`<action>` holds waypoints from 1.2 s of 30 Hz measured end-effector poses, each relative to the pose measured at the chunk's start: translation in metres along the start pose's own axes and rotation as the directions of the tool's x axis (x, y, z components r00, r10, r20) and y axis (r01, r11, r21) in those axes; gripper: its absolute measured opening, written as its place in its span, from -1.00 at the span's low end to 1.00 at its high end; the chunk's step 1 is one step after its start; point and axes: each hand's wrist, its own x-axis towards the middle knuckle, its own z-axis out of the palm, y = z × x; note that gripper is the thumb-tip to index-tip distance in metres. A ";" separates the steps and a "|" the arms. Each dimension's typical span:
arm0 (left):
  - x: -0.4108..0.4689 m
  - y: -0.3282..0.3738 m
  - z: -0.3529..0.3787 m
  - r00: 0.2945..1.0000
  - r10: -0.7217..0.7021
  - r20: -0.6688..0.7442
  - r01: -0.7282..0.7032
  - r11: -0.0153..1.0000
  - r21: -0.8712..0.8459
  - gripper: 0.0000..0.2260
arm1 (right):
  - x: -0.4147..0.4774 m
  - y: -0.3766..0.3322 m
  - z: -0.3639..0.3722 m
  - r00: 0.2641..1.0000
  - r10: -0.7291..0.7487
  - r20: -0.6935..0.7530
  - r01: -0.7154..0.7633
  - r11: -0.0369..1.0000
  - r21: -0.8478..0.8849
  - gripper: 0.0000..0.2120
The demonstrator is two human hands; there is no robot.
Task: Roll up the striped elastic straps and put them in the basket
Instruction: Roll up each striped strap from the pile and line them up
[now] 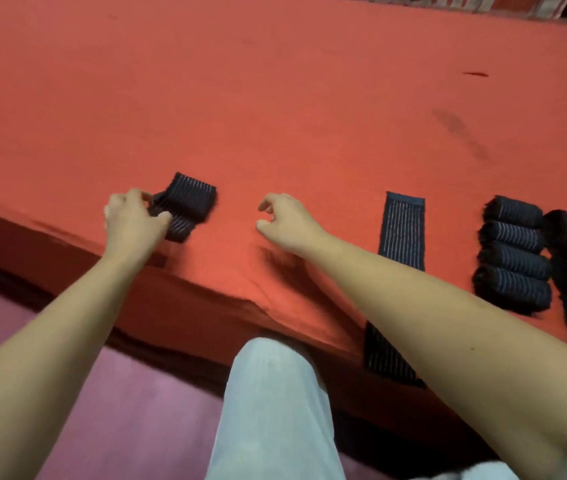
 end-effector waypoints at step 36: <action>-0.146 0.179 -0.017 0.835 0.296 0.464 0.290 0.481 -0.828 -0.88 | -0.148 0.010 -0.118 0.975 0.205 -0.091 -0.068 0.655 0.753 -0.90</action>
